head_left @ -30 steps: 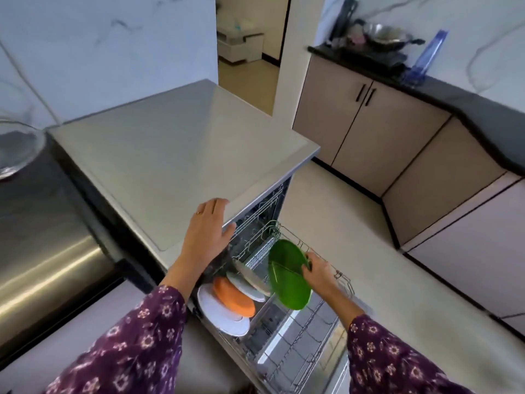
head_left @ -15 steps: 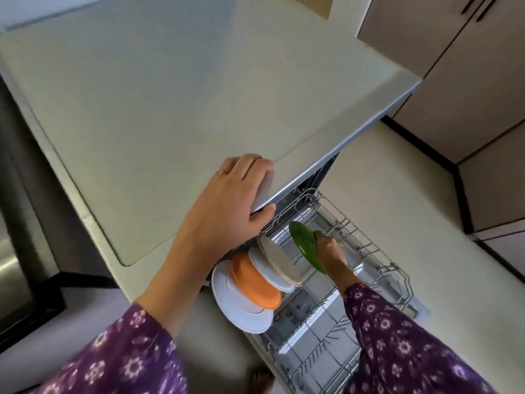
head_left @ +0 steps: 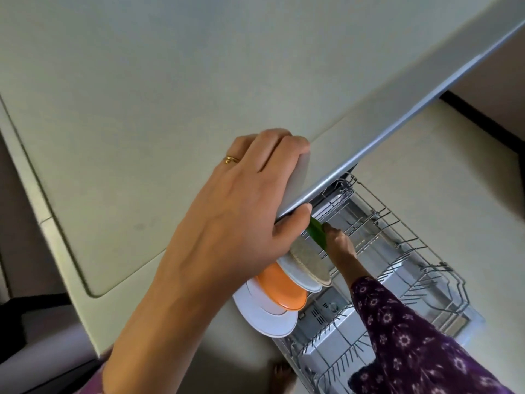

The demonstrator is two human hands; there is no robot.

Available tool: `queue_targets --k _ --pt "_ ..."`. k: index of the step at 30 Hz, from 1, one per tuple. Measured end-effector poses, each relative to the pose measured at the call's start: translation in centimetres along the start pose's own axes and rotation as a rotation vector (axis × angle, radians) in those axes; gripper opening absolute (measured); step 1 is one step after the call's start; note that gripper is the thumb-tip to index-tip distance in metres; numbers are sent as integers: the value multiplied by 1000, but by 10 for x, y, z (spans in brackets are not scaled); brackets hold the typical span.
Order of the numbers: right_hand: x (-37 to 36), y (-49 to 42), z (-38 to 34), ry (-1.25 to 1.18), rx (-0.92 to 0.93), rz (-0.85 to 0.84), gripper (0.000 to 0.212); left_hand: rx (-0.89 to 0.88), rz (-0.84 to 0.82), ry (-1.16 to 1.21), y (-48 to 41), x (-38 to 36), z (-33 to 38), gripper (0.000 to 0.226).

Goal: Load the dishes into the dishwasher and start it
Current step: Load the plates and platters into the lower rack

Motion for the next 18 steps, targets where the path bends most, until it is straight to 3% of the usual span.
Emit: queue_targets --k 13,18 --pt "-38 -13 14 0 -175 -61 19 -19 12 -26 3 -2 0 48" --pt "-29 -4 15 -5 -215 -116 49 -44 23 -23 2 -1 1 47"
Point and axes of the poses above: each hand's wrist, its own y-axis away from the middle knuckle, its own x-axis out of the back of the hand, z = x × y, the point moved 8 cm from there along -y, towards the middle knuckle, and after that the axes turned 12 degrees about z, right-handed, at the moved point
